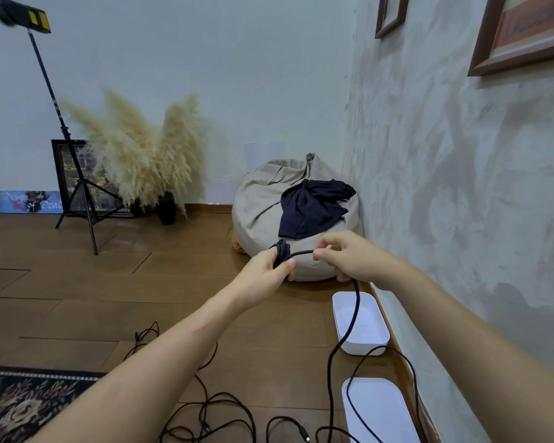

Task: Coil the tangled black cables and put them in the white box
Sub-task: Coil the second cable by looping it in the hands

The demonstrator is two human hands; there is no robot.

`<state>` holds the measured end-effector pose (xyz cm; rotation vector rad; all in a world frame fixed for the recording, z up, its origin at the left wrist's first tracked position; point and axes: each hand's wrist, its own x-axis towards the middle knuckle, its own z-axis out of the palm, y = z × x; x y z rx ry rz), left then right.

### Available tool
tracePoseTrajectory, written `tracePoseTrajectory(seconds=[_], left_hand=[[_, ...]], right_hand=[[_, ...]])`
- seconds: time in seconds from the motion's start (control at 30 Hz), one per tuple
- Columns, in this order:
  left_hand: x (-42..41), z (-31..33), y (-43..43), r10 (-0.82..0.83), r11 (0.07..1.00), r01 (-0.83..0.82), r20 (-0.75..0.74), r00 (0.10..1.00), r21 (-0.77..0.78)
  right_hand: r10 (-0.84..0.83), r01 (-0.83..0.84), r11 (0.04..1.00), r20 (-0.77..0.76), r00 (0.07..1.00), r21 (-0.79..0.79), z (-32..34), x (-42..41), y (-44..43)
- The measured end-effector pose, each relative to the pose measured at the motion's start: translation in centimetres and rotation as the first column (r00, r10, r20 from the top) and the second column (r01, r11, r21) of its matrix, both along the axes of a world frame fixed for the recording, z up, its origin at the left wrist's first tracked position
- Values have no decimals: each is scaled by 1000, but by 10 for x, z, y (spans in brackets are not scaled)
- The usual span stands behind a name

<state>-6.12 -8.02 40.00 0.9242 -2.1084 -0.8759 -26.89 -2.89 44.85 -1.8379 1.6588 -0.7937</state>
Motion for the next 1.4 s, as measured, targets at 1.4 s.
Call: tracePoseTrajectory(seconds=[1.4], left_hand=[[-17, 18, 23, -200, 961, 190, 32, 979, 203]], right_hand=[[28, 56, 865, 159, 987, -499, 8, -9, 1]])
